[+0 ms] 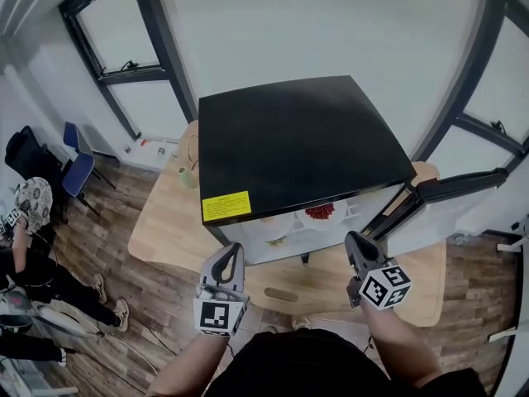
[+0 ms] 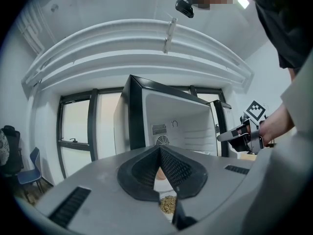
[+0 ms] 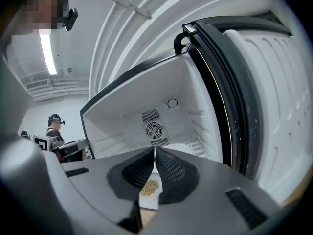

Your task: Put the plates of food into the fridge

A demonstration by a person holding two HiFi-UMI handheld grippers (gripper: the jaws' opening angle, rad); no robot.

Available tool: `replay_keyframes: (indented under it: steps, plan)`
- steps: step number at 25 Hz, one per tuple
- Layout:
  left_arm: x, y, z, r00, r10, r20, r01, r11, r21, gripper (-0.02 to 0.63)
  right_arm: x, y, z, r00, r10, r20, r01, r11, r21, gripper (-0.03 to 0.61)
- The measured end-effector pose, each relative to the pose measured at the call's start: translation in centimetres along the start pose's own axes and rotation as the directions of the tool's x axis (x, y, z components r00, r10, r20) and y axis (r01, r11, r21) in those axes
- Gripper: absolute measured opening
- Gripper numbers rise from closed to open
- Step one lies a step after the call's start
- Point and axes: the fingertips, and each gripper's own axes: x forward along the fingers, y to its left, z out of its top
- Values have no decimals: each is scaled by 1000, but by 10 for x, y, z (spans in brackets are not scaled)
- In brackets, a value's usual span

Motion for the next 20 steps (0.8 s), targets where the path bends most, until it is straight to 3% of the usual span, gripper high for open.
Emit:
replay_keyframes:
  steps: [5, 12, 18, 20]
  plan:
    - [1, -4, 5, 1000, 0, 16, -1, 1000, 18, 4, 1, 5, 7, 1000, 22, 18, -21, 999, -29, 32]
    - [-3, -1, 10, 999, 20, -26, -19, 1000, 25, 5, 3, 8, 5, 999, 46, 17, -46, 998, -34, 23]
    - [-1, -8, 19, 999, 19, 34, -19, 1000, 3, 5, 2, 2, 7, 998, 50, 30, -49, 998, -33, 23]
    - [-4, -8, 13, 1000, 25, -11, -25, 1000, 17, 4, 0, -1, 5, 999, 43, 27, -43, 999, -30, 23]
